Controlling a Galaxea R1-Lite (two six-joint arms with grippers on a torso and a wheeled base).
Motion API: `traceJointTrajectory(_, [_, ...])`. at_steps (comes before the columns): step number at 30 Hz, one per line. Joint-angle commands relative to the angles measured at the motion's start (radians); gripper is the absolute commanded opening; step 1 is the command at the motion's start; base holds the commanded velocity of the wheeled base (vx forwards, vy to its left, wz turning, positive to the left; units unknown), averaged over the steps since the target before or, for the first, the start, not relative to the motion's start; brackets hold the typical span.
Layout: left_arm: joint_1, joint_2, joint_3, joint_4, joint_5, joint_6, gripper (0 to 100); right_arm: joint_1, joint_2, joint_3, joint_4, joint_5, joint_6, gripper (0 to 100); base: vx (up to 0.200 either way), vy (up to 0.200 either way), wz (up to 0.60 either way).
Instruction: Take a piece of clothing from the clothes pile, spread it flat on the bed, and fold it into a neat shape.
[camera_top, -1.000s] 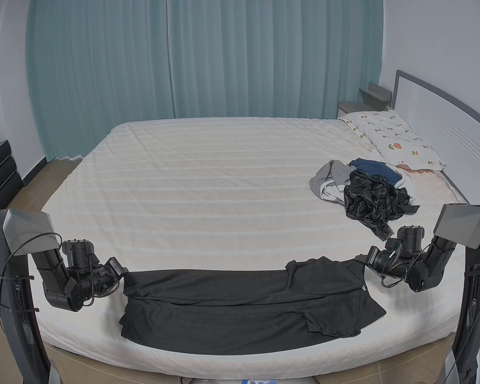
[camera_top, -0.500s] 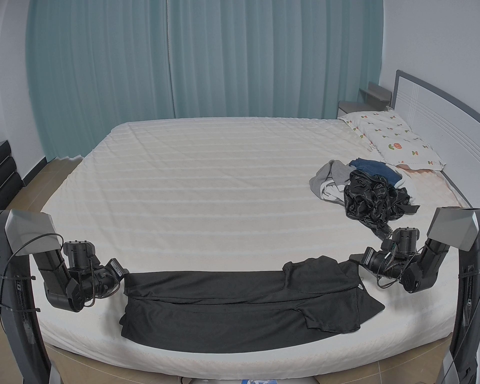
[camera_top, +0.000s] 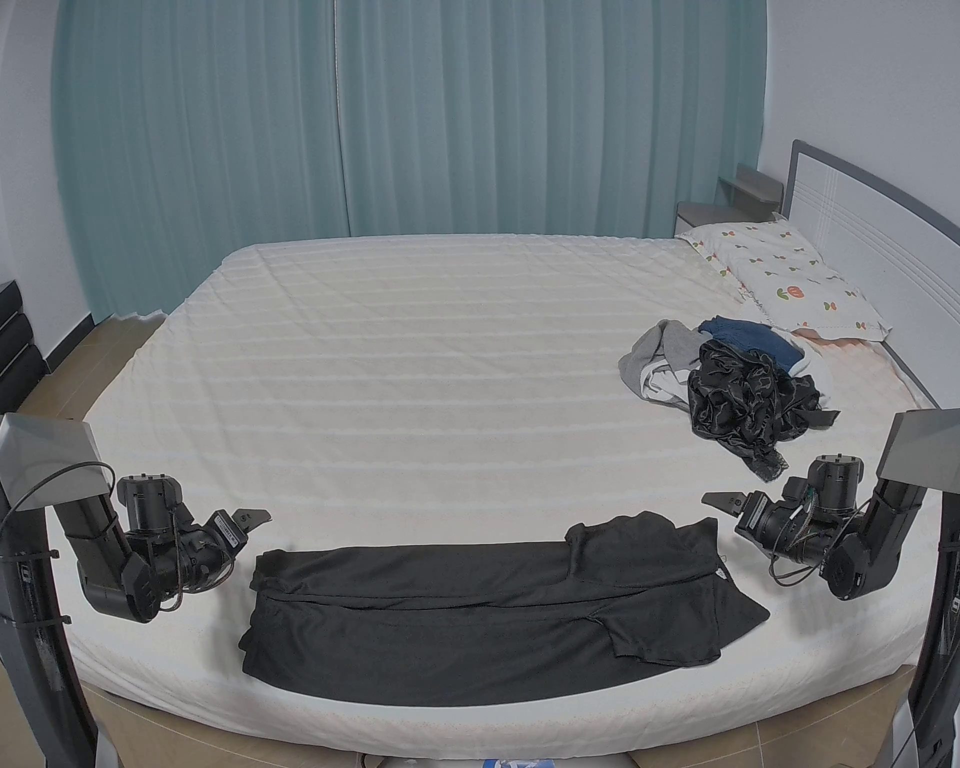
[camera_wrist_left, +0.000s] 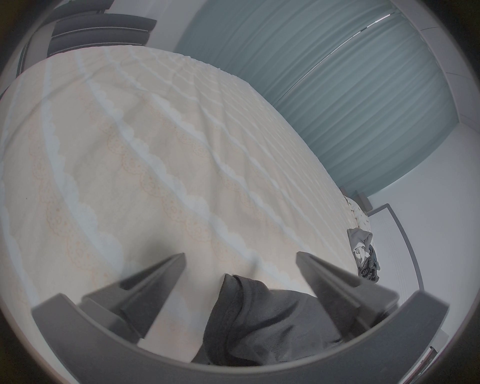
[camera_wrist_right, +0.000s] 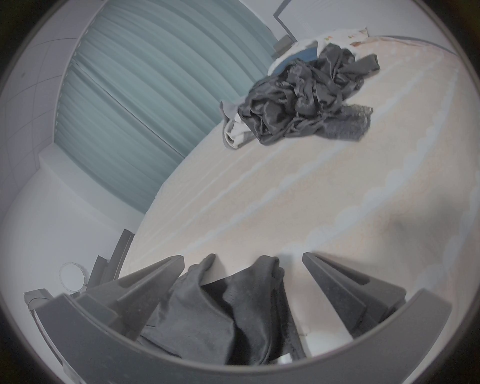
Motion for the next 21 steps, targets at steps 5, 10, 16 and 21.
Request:
traceJointTrajectory(5, [-0.116, -0.065, 0.100, 0.043, 0.054, 0.113, 100, 0.009, -0.040, 0.060, -0.001, -0.005, 0.018, 100, 0.000, 0.000, 0.00])
traceJointTrajectory(10, [-0.154, -0.059, 0.100, 0.047, 0.160, 0.128, 100, 0.010, -0.043, 0.067, -0.001, -0.008, 0.018, 100, 0.000, 0.000, 0.00])
traceJointTrajectory(16, [-0.154, -0.056, 0.112, 0.047, 0.190, 0.169, 0, 0.015, -0.043, 0.081, -0.001, -0.009, 0.012, 100, 0.000, 0.000, 0.00])
traceJointTrajectory(21, [-0.152, -0.062, 0.155, 0.047, 0.262, 0.283, 0, 0.016, -0.049, 0.089, -0.001, -0.011, 0.008, 100, 0.000, 0.000, 0.00])
